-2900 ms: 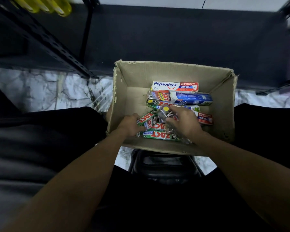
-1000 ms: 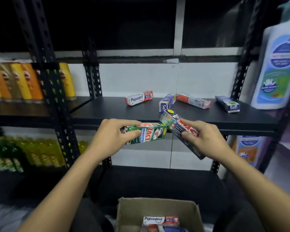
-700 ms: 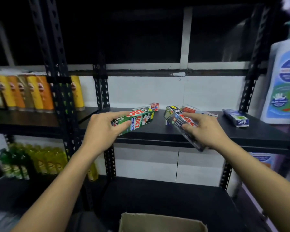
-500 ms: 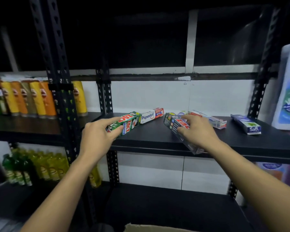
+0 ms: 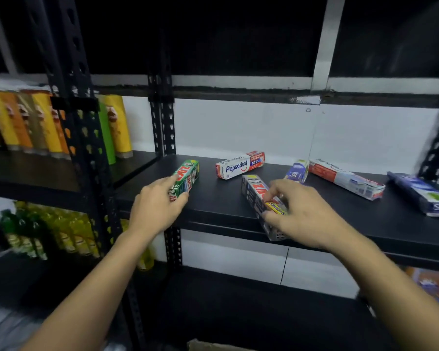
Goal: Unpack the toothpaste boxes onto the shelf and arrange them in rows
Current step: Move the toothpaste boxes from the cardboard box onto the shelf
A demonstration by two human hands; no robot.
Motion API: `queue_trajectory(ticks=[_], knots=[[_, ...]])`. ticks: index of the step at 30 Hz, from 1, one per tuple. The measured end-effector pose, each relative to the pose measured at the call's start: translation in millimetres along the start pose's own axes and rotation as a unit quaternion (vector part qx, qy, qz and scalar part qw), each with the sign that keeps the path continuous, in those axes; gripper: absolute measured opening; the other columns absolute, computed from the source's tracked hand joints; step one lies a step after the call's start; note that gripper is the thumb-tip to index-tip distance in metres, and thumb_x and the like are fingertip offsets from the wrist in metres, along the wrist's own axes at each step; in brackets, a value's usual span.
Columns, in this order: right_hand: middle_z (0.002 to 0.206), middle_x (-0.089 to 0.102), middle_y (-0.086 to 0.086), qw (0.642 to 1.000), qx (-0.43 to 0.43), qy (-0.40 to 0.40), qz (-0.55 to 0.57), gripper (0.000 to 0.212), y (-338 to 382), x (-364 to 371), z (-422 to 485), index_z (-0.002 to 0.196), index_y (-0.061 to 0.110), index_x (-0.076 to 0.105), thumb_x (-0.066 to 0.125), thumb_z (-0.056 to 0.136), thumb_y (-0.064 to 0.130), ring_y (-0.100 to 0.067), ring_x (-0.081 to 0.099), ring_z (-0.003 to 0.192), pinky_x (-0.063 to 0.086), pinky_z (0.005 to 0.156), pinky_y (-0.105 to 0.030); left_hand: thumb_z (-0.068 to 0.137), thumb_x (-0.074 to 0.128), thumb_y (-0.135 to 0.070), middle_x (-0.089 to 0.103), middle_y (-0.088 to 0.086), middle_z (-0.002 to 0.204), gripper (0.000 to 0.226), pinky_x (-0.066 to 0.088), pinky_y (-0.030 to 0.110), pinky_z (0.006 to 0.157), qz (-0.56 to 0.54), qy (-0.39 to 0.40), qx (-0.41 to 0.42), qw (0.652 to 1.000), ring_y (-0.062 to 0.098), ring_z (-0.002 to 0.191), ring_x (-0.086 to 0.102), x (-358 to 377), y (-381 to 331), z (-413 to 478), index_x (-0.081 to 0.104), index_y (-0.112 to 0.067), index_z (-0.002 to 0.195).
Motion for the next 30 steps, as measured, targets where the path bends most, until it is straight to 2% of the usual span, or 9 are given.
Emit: queue_trajectory(ticks=[4, 7, 9, 12, 15, 20, 24, 27, 30], knots=[[0.129, 0.056, 0.028, 0.993, -0.051, 0.098, 0.031, 0.052, -16, -12, -12, 0.123, 0.038, 0.057, 0.067, 0.072, 0.043, -0.002, 0.06, 0.107, 0.049, 0.094, -0.026, 0.089, 0.027, -0.045, 0.051, -0.004, 0.145, 0.056, 0.042, 0.05, 0.101, -0.018, 0.064, 0.003, 0.998, 0.025, 0.128, 0.05, 5, 3, 15, 0.049, -0.034, 0.14], [0.139, 0.052, 0.023, 0.993, -0.093, 0.064, -0.024, 0.051, -25, -5, -2, 0.134, 0.035, 0.055, 0.07, 0.086, 0.037, -0.002, 0.053, 0.123, 0.041, 0.105, -0.023, 0.09, 0.018, -0.046, 0.037, -0.002, 0.157, 0.064, 0.035, 0.053, 0.106, 0.043, 0.099, 0.003, 0.994, 0.026, 0.139, 0.041, 11, 9, 36, 0.037, -0.034, 0.15], [0.146, 0.047, 0.017, 0.991, -0.108, 0.036, -0.075, 0.052, -26, 2, 7, 0.14, 0.03, 0.051, 0.065, 0.09, 0.04, -0.005, 0.043, 0.134, 0.034, 0.111, -0.024, 0.092, 0.018, -0.046, 0.04, 0.0, 0.155, 0.062, 0.04, 0.053, 0.102, 0.06, 0.117, 0.014, 0.991, 0.03, 0.135, 0.044, 15, 10, 50, 0.036, -0.032, 0.15], [0.135, 0.058, 0.009, 0.988, -0.09, -0.003, -0.122, 0.045, -27, 12, 24, 0.133, 0.029, 0.054, 0.063, 0.09, 0.041, -0.018, 0.052, 0.124, 0.043, 0.103, -0.037, 0.102, 0.026, -0.038, 0.05, 0.006, 0.145, 0.05, 0.045, 0.049, 0.095, 0.077, 0.124, 0.024, 0.989, 0.034, 0.124, 0.051, 26, 11, 68, 0.041, -0.023, 0.147], [0.113, 0.065, 0.001, 0.983, -0.059, -0.041, -0.169, 0.036, -28, 20, 44, 0.122, 0.025, 0.057, 0.063, 0.089, 0.037, -0.024, 0.057, 0.107, 0.046, 0.092, -0.038, 0.104, 0.025, -0.039, 0.052, 0.01, 0.14, 0.049, 0.046, 0.045, 0.09, 0.1, 0.122, 0.026, 0.987, 0.034, 0.119, 0.053, 37, 11, 81, 0.039, -0.02, 0.147], [0.099, 0.066, 0.0, 0.967, -0.039, -0.116, -0.225, 0.022, -40, 37, 75, 0.108, 0.024, 0.063, 0.06, 0.088, 0.032, -0.025, 0.054, 0.101, 0.035, 0.101, -0.041, 0.104, 0.025, -0.039, 0.053, 0.011, 0.136, 0.049, 0.047, 0.046, 0.09, 0.064, 0.104, 0.019, 0.992, 0.034, 0.117, 0.053, 49, 17, 87, 0.036, -0.022, 0.148], [0.102, 0.069, 0.005, 0.959, -0.013, -0.156, -0.235, 0.016, -52, 51, 96, 0.102, 0.026, 0.065, 0.057, 0.089, 0.032, -0.028, 0.051, 0.109, 0.026, 0.103, -0.041, 0.104, 0.025, -0.042, 0.052, 0.009, 0.139, 0.05, 0.044, 0.049, 0.096, 0.041, 0.102, 0.026, 0.994, 0.032, 0.122, 0.051, 48, 20, 86, 0.035, -0.025, 0.15], [0.115, 0.068, 0.006, 0.958, 0.015, -0.166, -0.234, 0.027, -56, 59, 105, 0.114, 0.026, 0.067, 0.058, 0.089, 0.034, -0.031, 0.047, 0.122, 0.023, 0.109, -0.044, 0.103, 0.029, -0.047, 0.051, 0.009, 0.141, 0.053, 0.043, 0.049, 0.098, 0.036, 0.102, 0.017, 0.994, 0.031, 0.124, 0.05, 46, 19, 85, 0.033, -0.025, 0.151], [0.118, 0.067, 0.002, 0.949, 0.03, -0.205, -0.238, 0.033, -59, 63, 101, 0.117, 0.024, 0.066, 0.062, 0.086, 0.032, -0.032, 0.048, 0.121, 0.025, 0.108, -0.045, 0.099, 0.043, -0.05, 0.05, 0.009, 0.145, 0.064, 0.043, 0.046, 0.101, 0.024, 0.091, -0.023, 0.995, 0.032, 0.126, 0.051, 46, 18, 84, 0.027, -0.019, 0.153]])
Point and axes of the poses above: each hand's wrist, its own z-axis towards the middle knuckle, its own x-axis out of the palm, y = z × x, the point moved 1 cm from there along z, towards the middle knuckle
